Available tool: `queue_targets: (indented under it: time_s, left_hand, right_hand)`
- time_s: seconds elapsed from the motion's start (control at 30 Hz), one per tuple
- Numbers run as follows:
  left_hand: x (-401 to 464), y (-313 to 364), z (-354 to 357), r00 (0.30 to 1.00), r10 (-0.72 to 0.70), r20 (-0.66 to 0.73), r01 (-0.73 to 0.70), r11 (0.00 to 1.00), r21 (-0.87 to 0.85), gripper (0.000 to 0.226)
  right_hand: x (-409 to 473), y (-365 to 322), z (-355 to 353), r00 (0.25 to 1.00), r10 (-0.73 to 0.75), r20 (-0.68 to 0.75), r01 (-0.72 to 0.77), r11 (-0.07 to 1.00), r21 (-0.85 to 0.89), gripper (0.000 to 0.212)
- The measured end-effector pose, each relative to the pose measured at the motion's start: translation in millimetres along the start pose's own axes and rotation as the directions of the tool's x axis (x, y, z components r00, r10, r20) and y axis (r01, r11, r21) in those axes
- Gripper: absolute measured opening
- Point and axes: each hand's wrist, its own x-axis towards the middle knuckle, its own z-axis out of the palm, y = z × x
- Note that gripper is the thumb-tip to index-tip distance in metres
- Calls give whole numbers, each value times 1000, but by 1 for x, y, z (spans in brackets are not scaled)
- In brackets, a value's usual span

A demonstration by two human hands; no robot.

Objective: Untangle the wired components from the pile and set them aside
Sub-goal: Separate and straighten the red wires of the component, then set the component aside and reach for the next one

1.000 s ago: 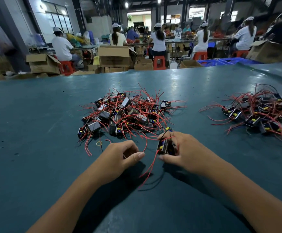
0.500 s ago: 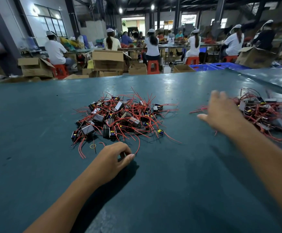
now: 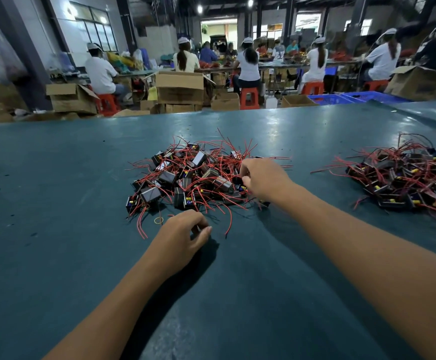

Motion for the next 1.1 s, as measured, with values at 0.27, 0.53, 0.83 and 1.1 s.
queue_targets:
  time_s: [0.27,0.53,0.83,1.1]
  left_hand:
    - [4,-1,0,992,-61,-112,60,998,-12,10]
    - [6,-2,1,991,-71,-115,71,997,-3,13]
    - [8,-3,2,991,-72,-115,72,997,-7,11]
    - [7,4,4,978,-186,-92,147,934,-326,9]
  right_hand:
    - [33,-32,12,974,-154,-164,159,987,18,19]
    - [61,-50,26,992,-120,43,123,989,-77,28]
    - [55,-48,15,993,-85,83,81,995,57,30]
    - [-21,-48,-30,869,-148,-473,376,819,434,28]
